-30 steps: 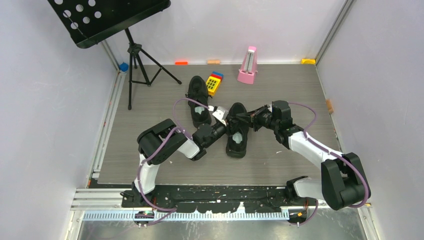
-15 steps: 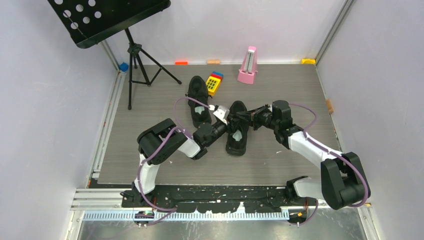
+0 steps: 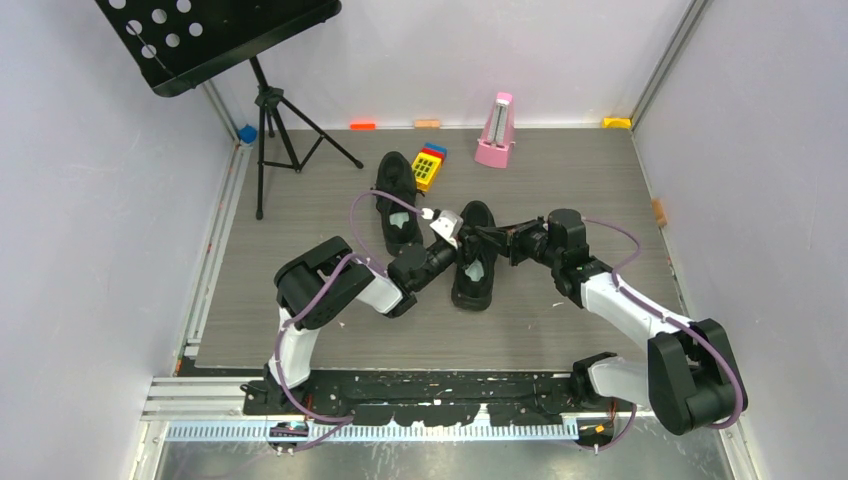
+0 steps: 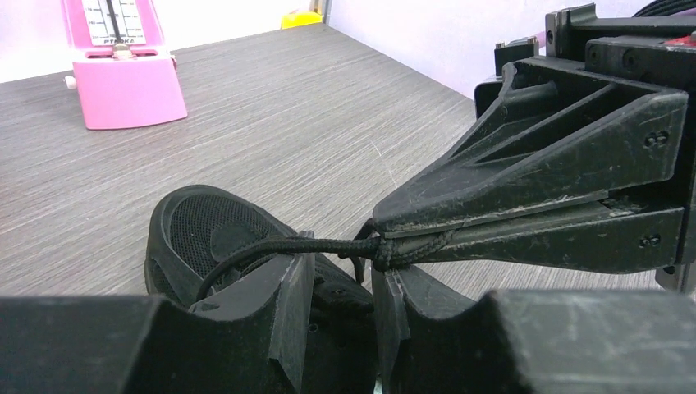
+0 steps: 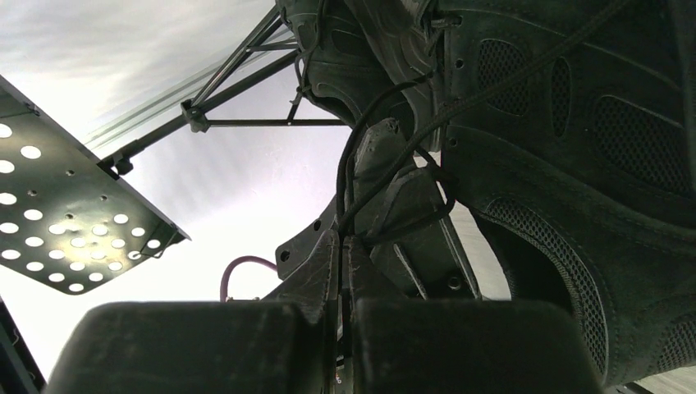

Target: Tie the shoes

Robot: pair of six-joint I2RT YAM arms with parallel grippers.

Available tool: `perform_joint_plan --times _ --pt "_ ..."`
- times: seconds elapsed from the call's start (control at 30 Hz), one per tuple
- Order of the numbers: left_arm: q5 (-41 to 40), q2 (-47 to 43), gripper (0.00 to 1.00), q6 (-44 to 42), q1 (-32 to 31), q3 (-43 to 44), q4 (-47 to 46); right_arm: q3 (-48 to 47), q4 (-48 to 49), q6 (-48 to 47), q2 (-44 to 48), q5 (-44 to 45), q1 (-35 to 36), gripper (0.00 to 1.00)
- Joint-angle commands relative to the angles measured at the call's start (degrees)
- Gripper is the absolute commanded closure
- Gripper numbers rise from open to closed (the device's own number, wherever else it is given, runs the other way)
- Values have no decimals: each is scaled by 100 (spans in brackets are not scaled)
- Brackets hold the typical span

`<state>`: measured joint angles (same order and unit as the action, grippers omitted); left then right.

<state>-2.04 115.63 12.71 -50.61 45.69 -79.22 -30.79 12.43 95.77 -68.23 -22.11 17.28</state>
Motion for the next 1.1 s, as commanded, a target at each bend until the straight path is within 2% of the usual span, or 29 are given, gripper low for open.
perform_joint_plan --times 0.0,0.2,0.27,0.37,0.4,0.67,0.87,1.07 --pt "-43 -81 66 -275 78 304 -278 43 167 218 59 -169 39 100" --pt "63 -37 70 -366 81 432 -278 19 212 280 -5 -236 34 100" --pt "74 -26 79 -416 86 492 -278 27 240 297 -27 -269 38 100" --pt "49 -38 98 -486 86 536 -278 69 326 345 -58 -289 39 100" --pt "51 -48 100 -496 93 537 -278 80 357 346 -52 -284 38 100" --pt "-20 -224 100 -472 95 285 -216 26 322 220 -68 -160 22 100" --pt "41 -921 100 -506 103 131 1307 -336 278 -318 -402 -233 -21 100" --pt "402 -1603 100 -527 102 650 3937 -746 190 -1031 -843 -555 -23 100"
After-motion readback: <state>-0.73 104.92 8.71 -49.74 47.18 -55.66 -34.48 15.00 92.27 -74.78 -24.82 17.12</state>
